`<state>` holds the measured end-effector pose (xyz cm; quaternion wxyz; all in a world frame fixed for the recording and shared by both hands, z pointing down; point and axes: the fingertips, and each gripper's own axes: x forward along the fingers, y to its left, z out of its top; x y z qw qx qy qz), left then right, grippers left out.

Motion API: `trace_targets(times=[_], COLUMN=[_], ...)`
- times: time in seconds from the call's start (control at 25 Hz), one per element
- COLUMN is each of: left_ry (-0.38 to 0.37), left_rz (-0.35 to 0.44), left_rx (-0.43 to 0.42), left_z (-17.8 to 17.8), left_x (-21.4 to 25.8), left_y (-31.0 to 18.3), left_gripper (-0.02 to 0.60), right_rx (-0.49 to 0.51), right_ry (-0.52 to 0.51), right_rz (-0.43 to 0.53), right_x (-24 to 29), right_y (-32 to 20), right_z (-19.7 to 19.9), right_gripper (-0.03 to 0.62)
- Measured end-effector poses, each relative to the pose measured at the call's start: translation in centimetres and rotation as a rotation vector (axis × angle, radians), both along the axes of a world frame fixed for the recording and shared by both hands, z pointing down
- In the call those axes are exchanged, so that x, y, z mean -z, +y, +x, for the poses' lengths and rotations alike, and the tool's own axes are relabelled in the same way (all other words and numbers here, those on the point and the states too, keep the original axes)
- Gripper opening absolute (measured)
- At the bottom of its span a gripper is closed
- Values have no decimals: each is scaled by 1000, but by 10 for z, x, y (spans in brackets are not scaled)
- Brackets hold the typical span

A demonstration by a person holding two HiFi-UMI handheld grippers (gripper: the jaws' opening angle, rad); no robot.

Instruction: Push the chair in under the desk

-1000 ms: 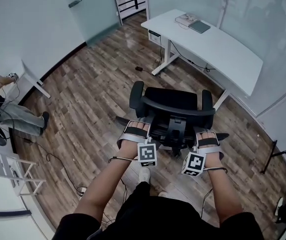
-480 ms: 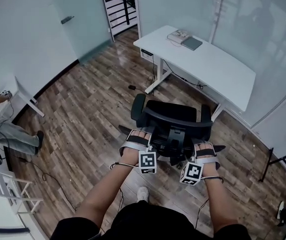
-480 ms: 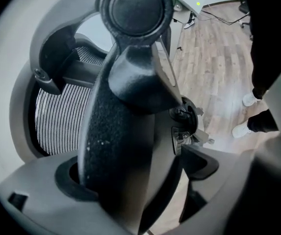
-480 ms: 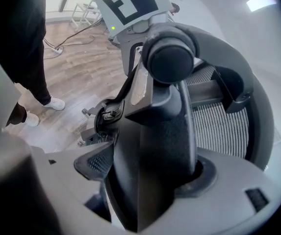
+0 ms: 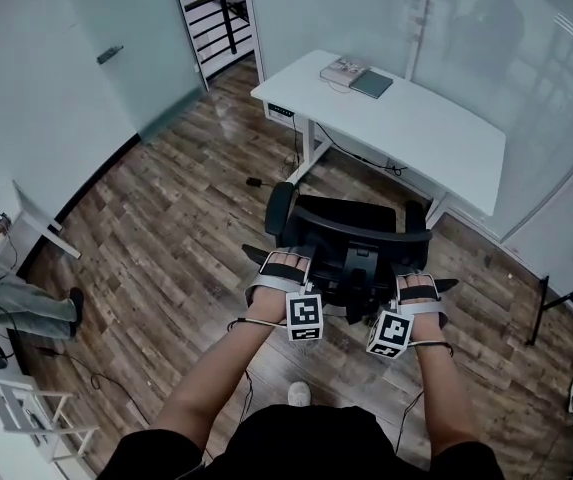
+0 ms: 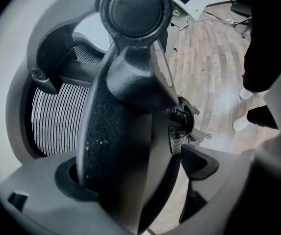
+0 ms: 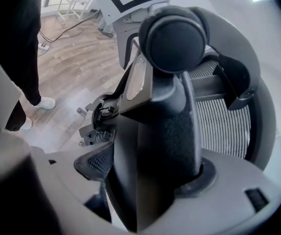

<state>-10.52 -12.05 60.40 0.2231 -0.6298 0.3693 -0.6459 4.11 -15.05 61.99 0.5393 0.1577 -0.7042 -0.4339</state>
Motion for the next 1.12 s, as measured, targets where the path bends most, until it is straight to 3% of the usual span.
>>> trace_targets(times=[1.12], left_ry=[1], left_rz=[32], left_rx=[-90], left_z=[-58], left_x=[2], left_y=[-115], left_gripper=[528], right_rx=[-96], right_ry=[25], right_rz=[-13], right_x=[4], right_y=[-101], right_z=[-56], right_gripper=[405])
